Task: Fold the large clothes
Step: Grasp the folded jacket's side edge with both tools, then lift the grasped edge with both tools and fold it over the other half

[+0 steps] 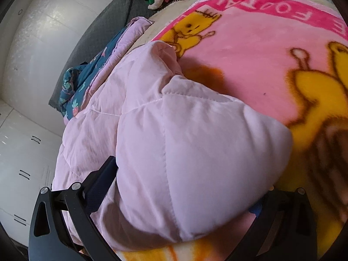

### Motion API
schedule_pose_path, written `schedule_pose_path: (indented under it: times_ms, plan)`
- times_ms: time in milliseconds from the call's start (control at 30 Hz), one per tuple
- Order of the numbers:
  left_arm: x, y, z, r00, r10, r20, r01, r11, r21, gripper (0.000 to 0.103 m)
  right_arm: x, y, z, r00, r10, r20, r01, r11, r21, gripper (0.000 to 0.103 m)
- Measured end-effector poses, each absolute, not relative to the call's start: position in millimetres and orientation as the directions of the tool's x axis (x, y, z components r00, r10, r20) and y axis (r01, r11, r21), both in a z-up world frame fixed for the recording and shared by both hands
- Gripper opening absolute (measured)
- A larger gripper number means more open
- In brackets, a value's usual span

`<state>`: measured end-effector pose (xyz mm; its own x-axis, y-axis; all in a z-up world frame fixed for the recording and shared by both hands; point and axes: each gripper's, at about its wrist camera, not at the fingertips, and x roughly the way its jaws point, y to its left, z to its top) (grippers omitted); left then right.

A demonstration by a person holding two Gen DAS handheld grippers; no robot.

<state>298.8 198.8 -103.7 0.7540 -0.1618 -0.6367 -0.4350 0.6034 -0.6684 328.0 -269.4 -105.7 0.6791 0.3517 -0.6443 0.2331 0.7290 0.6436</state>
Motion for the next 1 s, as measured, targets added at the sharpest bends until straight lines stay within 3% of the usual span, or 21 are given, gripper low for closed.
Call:
schedule_pose_path:
  times_ms: [233, 400, 667, 833, 1000]
  plan:
    - [302.8, 199.0, -100.2, 0.759, -0.149, -0.634, -0.404, 0.655, -0.638, 0.094, 329.7, -266.6, -103.1, 0.698, 0.350, -0.625, 0.187, 0.753, 0.631, 0.097]
    - [305.2, 196.2, -93.1, 0.761, -0.139, -0.633, -0.385, 0.690, -0.613, 0.087, 331.2, -262.7, -96.9, 0.711, 0.338, -0.617, 0.148, 0.785, 0.601, 0.084]
    - [306.1, 174.7, -63.2, 0.793, -0.050, -0.607, -0.318, 0.815, -0.484, 0.052, 326.2, -251.3, -74.4, 0.748, 0.322, -0.580, 0.042, 0.850, 0.526, 0.053]
    - [304.0, 166.4, -49.5, 0.802, -0.030, -0.597, -0.287, 0.857, -0.428, 0.042, 323.3, -244.7, -60.1, 0.761, 0.308, -0.571, -0.009, 0.885, 0.466, 0.044]
    - [302.1, 158.8, -38.5, 0.809, -0.019, -0.587, -0.264, 0.881, -0.393, 0.038, 317.2, -234.5, -43.2, 0.778, 0.286, -0.560, -0.051, 0.916, 0.398, 0.037]
